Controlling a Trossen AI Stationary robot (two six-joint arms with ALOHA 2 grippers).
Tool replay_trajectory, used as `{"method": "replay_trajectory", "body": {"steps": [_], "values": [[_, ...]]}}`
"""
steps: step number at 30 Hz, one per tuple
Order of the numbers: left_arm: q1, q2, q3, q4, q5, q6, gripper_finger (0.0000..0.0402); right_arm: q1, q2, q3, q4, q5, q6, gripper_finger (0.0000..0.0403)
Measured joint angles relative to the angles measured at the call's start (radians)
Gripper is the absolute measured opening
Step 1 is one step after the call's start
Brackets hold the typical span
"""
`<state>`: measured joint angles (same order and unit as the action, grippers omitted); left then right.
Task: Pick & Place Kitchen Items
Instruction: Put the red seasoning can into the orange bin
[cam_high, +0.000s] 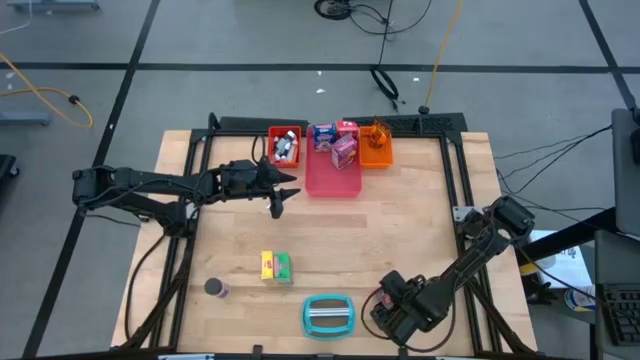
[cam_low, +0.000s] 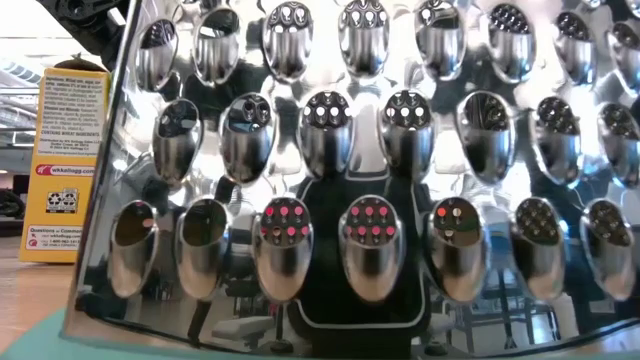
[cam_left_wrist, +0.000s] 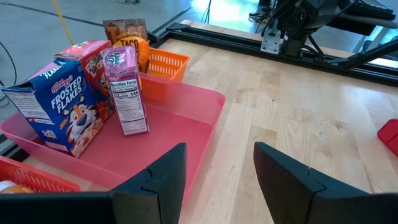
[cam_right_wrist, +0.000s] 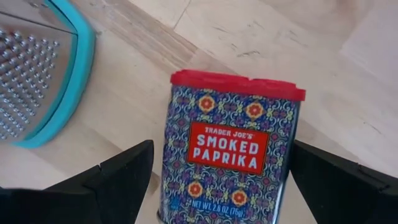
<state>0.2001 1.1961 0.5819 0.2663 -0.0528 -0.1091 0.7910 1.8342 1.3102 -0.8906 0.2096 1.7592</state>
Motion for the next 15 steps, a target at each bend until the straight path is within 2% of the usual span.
{"method": "replay_trajectory", "body": {"steps": [12, 15], "values": [[0.000, 0.000, 0.000, 0.000, 0.000, 0.000, 0.0186, -0.009, 0.080, 0.001, 0.017, -0.005, -0.057, 0.0356], [0.000, 0.000, 0.000, -0.001, 0.000, 0.000, 0.0186, -0.020, 0.081, 0.001, 0.027, -0.022, -0.069, 0.0344]]}}
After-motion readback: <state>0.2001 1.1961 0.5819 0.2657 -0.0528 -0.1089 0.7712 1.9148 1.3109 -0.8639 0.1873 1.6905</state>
